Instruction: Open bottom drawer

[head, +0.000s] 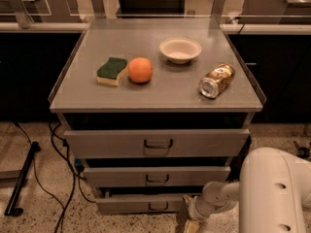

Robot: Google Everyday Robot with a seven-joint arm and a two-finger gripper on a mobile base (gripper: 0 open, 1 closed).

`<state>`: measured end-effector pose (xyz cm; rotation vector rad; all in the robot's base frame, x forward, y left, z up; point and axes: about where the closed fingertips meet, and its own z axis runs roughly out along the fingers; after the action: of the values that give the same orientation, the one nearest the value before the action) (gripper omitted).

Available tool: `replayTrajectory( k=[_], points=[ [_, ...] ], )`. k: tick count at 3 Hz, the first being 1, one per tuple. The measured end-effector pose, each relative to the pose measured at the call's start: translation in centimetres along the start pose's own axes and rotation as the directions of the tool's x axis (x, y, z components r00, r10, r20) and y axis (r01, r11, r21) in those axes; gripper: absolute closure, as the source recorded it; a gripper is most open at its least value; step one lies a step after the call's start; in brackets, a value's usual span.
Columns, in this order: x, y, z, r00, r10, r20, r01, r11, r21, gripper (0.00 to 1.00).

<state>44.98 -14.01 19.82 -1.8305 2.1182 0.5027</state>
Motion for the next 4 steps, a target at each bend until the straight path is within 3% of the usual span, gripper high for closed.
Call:
replayTrajectory(
  k=[1, 2, 3, 4],
  points=[
    [0.1, 1.9, -0.4, 1.000, 0.012, -0.026, -0.014, 0.9963, -0.085, 0.00],
    [-0.5, 3.0, -1.0, 1.000, -0.003, -0.004, 0.003, 0.9963, -0.086, 0.00],
    [-1.0, 3.2, -1.4, 1.000, -0.014, 0.022, 0.015, 0.9981, -0.059, 0.00],
    [-1.6, 3.7, -1.6, 0.995, -0.073, 0.072, 0.071, 0.9970, 0.031, 0.00]
  ],
)
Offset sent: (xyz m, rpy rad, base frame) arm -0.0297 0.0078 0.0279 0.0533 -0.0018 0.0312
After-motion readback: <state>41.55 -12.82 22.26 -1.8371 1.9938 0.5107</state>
